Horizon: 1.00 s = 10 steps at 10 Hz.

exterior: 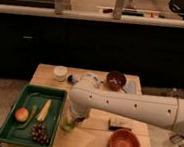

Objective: Stack cups on top of each other

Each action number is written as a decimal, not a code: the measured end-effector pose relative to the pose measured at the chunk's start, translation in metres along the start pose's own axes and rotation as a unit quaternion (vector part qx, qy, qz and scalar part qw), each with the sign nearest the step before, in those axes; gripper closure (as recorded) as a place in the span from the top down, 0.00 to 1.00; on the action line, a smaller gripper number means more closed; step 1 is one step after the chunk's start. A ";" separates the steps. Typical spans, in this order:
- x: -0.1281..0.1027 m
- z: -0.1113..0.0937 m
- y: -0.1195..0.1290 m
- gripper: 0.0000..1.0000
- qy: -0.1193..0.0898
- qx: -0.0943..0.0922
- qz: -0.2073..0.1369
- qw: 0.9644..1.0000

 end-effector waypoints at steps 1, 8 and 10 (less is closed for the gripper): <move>-0.003 -0.008 -0.004 0.00 0.004 -0.002 -0.003 1.000; -0.008 -0.020 -0.023 0.00 0.015 -0.012 -0.015 1.000; -0.007 -0.019 -0.026 0.00 0.013 -0.014 -0.017 1.000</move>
